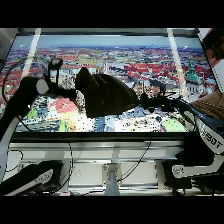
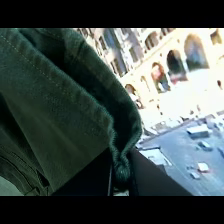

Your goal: Fold the clothes and pants, and hang the long-sleeved shirts on hangers.

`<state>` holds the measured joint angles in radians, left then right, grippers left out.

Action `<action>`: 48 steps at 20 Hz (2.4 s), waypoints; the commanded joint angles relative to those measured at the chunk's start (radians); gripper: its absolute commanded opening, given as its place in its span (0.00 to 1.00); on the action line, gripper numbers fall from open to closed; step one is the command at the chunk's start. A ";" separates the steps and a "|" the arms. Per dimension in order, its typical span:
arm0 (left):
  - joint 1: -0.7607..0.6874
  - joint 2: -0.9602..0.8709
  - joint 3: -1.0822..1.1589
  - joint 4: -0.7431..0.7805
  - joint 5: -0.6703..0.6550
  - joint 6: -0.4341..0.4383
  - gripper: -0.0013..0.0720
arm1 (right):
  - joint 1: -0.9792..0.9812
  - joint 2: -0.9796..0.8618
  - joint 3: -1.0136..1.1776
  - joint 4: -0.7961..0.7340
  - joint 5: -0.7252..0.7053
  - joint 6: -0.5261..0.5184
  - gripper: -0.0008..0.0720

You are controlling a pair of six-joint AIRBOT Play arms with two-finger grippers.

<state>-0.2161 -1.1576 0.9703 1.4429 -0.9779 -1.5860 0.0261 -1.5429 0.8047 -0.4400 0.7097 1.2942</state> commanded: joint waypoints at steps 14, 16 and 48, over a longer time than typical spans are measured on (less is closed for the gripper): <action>-0.047 -0.170 -0.365 -0.811 0.387 0.233 0.73 | 0.001 0.001 0.001 0.000 0.019 -0.001 0.06; -0.078 -0.185 -0.364 -0.836 0.470 0.233 0.54 | 0.001 0.003 0.001 0.000 0.037 -0.005 0.06; -0.142 0.593 0.048 -0.823 0.422 0.245 0.10 | 0.000 1.082 0.411 -0.195 0.265 0.236 0.06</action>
<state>-0.3561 -0.5083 1.0180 0.5934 -0.5030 -1.2613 0.0265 -0.4713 1.2182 -0.5167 0.9676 1.4563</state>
